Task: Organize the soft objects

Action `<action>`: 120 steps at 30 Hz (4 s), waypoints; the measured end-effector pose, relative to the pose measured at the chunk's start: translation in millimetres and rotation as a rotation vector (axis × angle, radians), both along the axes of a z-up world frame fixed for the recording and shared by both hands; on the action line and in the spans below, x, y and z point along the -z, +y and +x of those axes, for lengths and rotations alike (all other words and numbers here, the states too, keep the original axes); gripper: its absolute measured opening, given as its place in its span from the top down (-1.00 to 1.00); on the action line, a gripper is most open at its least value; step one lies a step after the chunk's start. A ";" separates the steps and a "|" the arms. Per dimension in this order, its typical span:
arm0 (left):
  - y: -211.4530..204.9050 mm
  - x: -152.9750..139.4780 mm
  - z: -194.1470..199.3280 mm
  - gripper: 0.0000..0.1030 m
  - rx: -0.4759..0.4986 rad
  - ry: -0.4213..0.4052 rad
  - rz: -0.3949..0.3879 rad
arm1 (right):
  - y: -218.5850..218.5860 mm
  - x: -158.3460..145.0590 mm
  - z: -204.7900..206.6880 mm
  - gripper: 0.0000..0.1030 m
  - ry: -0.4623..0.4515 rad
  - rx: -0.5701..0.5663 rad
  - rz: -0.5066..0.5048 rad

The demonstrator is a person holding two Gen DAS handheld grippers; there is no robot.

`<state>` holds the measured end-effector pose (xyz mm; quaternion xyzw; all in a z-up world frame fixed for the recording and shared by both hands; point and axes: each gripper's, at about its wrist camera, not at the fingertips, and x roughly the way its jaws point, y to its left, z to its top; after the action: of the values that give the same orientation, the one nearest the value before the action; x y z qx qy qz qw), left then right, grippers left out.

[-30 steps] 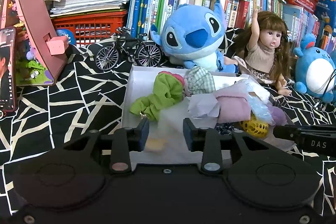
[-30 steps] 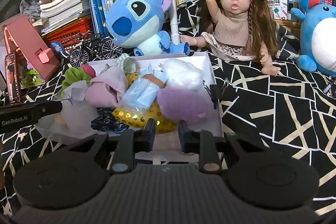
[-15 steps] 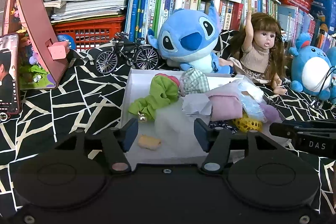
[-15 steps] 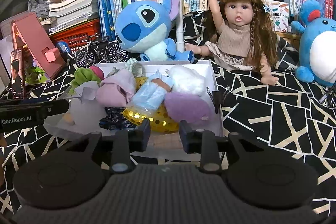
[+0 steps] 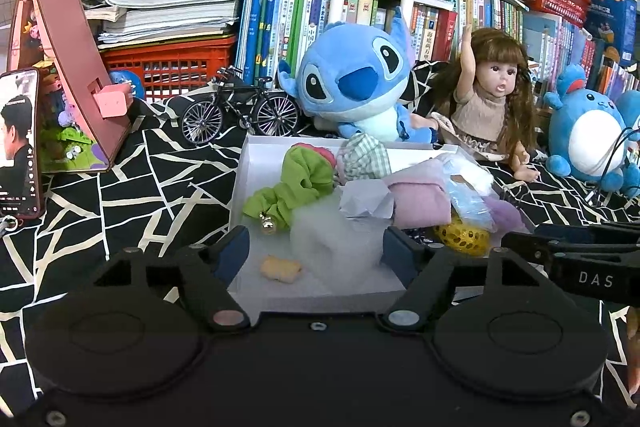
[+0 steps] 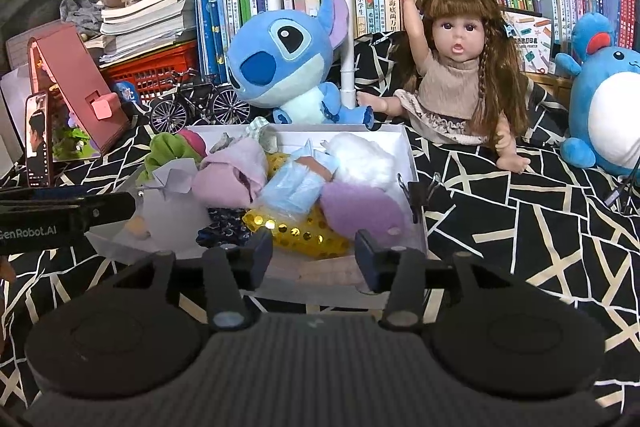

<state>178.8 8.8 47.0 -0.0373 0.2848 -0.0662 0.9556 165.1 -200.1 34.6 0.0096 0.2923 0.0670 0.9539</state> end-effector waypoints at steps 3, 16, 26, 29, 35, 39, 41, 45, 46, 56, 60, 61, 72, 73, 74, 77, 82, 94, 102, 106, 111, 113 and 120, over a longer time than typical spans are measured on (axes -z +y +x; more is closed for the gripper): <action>-0.5 -0.9 -2.4 -0.48 0.002 -0.006 0.000 | -1.0 0.5 -0.3 -0.30 0.002 0.003 0.003; 1.0 -1.6 -10.1 -0.62 0.003 0.006 -0.016 | -6.0 -0.4 -7.1 -0.64 -0.011 0.022 0.000; 3.2 -3.3 -23.6 -0.71 0.004 0.009 -0.022 | -8.2 -3.4 -19.5 -0.73 -0.021 0.018 0.003; 3.8 -2.2 -29.6 -0.71 0.006 0.014 -0.024 | -8.6 -3.3 -25.0 -0.75 -0.024 0.020 0.002; 4.6 3.2 -41.9 -0.72 -0.001 0.025 -0.032 | -10.5 -0.3 -35.8 -0.84 -0.027 0.027 0.007; 4.1 9.3 -50.7 -0.72 -0.020 0.033 -0.025 | -9.7 3.5 -42.2 -0.88 -0.027 0.029 -0.005; 3.4 13.0 -54.7 -0.72 -0.017 0.039 -0.024 | -9.0 6.0 -46.1 -0.89 -0.029 0.032 -0.007; 0.6 20.7 -61.6 -0.72 -0.021 0.053 -0.012 | -4.9 11.8 -52.7 -0.91 -0.027 0.032 -0.025; 0.1 22.6 -62.8 -0.72 -0.022 0.056 -0.009 | -4.1 13.6 -54.1 -0.92 -0.025 0.032 -0.028; -6.0 43.8 -62.8 -0.72 -0.049 0.115 0.025 | -3.5 34.8 -58.0 -0.94 0.023 0.060 -0.030; -9.6 50.4 -59.3 -0.72 -0.064 0.140 0.048 | -4.1 41.3 -56.9 -0.94 0.044 0.071 -0.030; -10.0 51.6 -58.1 -0.72 -0.068 0.145 0.051 | -4.1 42.5 -56.2 -0.95 0.048 0.073 -0.031; -19.0 58.5 -50.4 -0.83 -0.104 0.139 0.105 | 3.4 53.2 -49.9 -1.00 0.070 0.064 -0.079; -18.9 59.1 -50.5 -0.85 -0.108 0.137 0.104 | 3.9 54.0 -49.9 -1.00 0.069 0.064 -0.082; -18.8 59.7 -50.4 -0.85 -0.110 0.133 0.104 | 4.1 54.4 -49.9 -1.00 0.068 0.063 -0.085; -19.0 62.0 -50.9 -0.88 -0.112 0.118 0.112 | 4.9 55.4 -49.7 -1.00 0.066 0.063 -0.092; -18.9 63.9 -50.9 -0.93 -0.114 0.115 0.110 | 5.2 55.6 -49.1 -1.00 0.069 0.060 -0.096; -19.0 64.6 -49.3 -1.00 -0.113 0.124 0.110 | 5.8 56.2 -48.7 -1.00 0.070 0.061 -0.097; -19.1 65.0 -49.5 -1.00 -0.113 0.123 0.110 | 5.7 56.2 -48.7 -1.00 0.070 0.061 -0.097; -19.2 65.1 -49.5 -1.00 -0.113 0.123 0.110 | 5.8 56.3 -48.6 -1.00 0.070 0.060 -0.097; -19.1 65.1 -49.5 -1.00 -0.113 0.123 0.110 | 5.8 56.2 -48.6 -1.00 0.070 0.060 -0.097; -19.2 65.2 -49.4 -1.00 -0.113 0.123 0.110 | 5.7 56.2 -48.7 -1.00 0.070 0.060 -0.097; -19.2 65.2 -49.4 -1.00 -0.113 0.123 0.110 | 5.7 56.2 -48.6 -1.00 0.070 0.060 -0.097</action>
<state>129.5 -10.4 -18.2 -0.0050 0.3436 0.0061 0.9391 116.5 -194.4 -21.6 -0.0256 0.3280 0.0235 0.9440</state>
